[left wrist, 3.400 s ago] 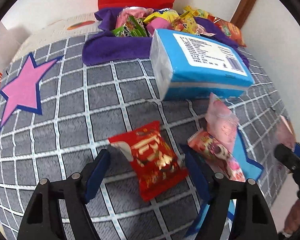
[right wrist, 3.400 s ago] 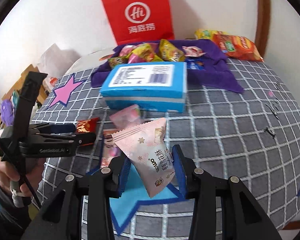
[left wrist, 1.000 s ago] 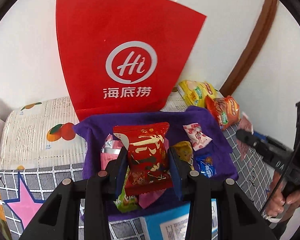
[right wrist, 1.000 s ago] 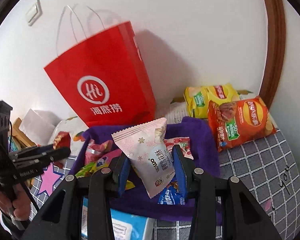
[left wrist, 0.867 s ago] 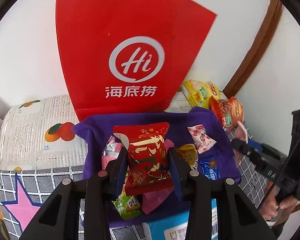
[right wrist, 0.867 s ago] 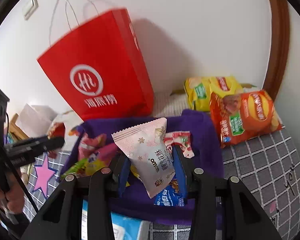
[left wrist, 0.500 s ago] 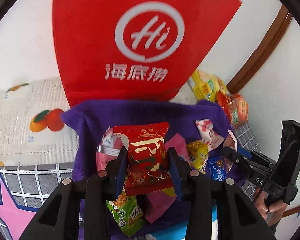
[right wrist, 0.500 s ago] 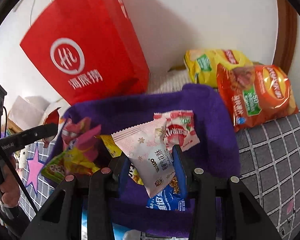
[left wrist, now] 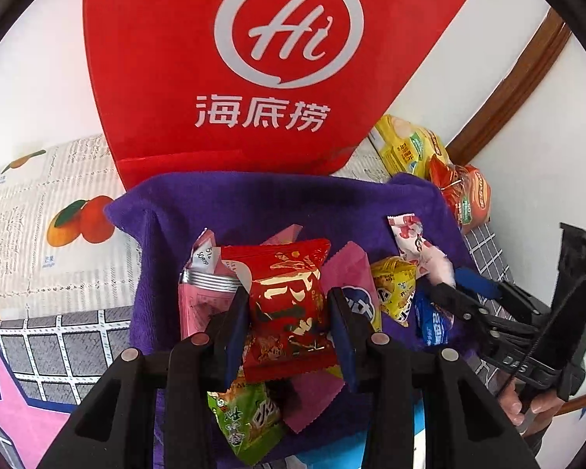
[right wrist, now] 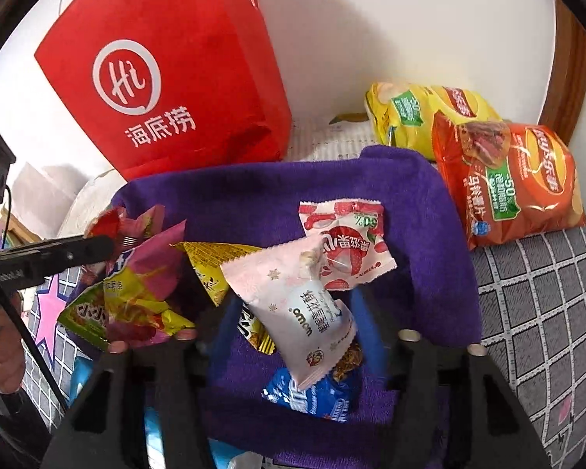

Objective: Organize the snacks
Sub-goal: 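Open both grippers to drop the candies onto the purple towel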

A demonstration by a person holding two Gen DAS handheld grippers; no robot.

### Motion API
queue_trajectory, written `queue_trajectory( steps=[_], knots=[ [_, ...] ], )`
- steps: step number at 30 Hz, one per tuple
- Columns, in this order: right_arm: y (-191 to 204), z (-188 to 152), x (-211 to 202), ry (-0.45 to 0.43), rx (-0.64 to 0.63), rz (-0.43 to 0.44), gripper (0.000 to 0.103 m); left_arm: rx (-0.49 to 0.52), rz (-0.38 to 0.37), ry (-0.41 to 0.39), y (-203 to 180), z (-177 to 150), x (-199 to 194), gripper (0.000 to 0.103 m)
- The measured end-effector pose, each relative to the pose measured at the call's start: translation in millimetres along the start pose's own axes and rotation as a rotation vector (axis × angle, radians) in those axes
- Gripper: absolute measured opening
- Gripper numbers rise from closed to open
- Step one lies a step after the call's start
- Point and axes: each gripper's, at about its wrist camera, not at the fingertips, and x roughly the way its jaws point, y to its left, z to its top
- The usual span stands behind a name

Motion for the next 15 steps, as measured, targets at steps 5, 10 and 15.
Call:
queue_trajectory(
  steps=[5,10,15],
  knots=[
    [4,2,-21,-0.038,-0.011,-0.021,0.065,0.011,0.002,0.004,-4,-1,0,0.04],
    [7,-6,-45,-0.064,0.006,-0.036,0.067,0.039,-0.004,-0.002,-14,-1,-7,0.066],
    [15,-22,-72,-0.072,0.01,-0.057,0.067,0.071,0.01,-0.036,-27,-3,-26,0.067]
  ],
)
